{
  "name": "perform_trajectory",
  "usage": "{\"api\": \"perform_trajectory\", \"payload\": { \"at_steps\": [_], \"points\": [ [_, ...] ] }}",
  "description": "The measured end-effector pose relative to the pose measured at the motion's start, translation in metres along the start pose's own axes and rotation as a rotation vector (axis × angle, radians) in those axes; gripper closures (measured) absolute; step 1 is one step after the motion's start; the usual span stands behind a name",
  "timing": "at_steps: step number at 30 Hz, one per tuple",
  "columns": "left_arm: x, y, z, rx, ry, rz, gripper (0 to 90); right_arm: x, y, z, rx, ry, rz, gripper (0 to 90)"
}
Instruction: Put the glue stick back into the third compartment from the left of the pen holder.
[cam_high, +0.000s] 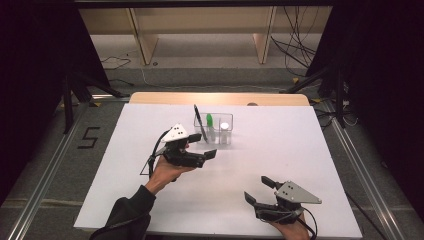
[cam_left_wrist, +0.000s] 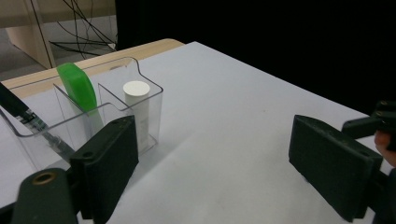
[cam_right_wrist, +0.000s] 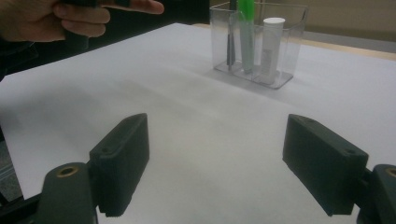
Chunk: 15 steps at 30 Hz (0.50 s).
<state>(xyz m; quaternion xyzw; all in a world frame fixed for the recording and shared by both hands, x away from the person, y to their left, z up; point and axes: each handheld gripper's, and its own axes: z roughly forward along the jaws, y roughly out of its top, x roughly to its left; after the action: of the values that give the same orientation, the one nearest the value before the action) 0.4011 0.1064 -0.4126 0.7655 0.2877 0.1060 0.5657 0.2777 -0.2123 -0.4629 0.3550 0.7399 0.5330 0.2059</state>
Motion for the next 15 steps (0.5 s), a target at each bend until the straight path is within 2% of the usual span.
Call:
{"api": "perform_trajectory", "payload": {
  "at_steps": [2, 6, 15],
  "points": [
    [-0.003, -0.003, -0.005, 0.002, 0.001, 0.015, 15.2, 0.0, 0.0, 0.0, -0.001, 0.001, 0.003, 23.7],
    [-0.006, -0.008, -0.012, -0.002, -0.004, 0.008, 15.2, 0.0, 0.0, 0.0, 0.0, 0.002, 0.002, 23.7],
    [-0.01, -0.02, -0.02, 0.012, -0.022, 0.021, 15.2, -0.001, 0.0, 0.0, -0.003, 0.004, 0.009, 23.7]
  ]
}}
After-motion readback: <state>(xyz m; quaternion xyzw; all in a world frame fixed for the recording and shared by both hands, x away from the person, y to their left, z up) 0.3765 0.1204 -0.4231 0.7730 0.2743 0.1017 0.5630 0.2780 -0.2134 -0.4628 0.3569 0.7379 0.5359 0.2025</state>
